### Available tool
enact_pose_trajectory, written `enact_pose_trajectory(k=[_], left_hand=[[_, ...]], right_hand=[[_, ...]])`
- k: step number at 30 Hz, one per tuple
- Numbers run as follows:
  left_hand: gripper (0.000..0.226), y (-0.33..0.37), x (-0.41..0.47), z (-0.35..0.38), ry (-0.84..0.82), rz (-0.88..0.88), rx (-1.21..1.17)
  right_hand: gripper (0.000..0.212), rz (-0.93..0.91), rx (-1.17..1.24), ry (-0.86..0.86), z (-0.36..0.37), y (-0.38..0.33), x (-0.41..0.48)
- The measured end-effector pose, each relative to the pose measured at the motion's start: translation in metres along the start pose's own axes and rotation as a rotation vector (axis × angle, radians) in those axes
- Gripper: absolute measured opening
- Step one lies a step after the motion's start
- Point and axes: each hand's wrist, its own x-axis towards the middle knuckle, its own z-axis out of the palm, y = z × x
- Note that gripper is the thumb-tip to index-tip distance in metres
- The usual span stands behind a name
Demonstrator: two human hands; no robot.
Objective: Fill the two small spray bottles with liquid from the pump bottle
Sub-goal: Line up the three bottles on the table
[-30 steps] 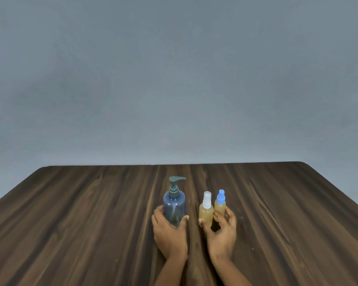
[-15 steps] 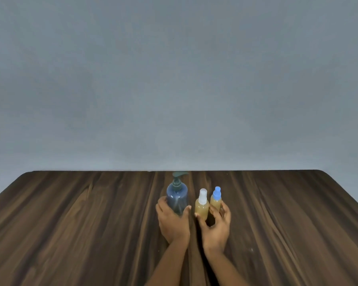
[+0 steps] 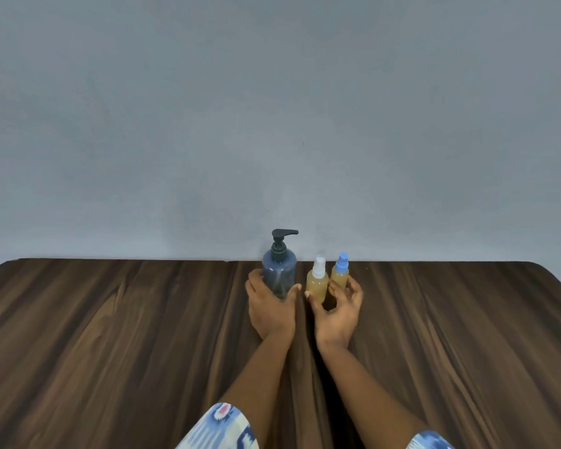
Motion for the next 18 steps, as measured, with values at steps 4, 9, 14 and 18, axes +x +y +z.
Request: enact_pose_trajectory(k=[4,9,14,18], left_hand=[[0.071,0.001,0.015,0.008,-0.016,0.008,0.036],[0.072,0.004,0.032,0.015,-0.041,0.009,0.051],[0.071,0.002,0.045,0.022,-0.052,0.008,0.080],[0.071,0.001,0.051,0.025,-0.045,0.013,0.109]], right_hand=[[0.043,-0.002,-0.029,-0.003,0.012,0.002,0.014],[0.043,0.001,-0.045,0.011,0.024,0.001,0.029],[0.043,0.027,-0.051,0.031,0.035,0.001,0.043],[0.043,0.033,-0.050,0.036,0.042,0.001,0.048]])
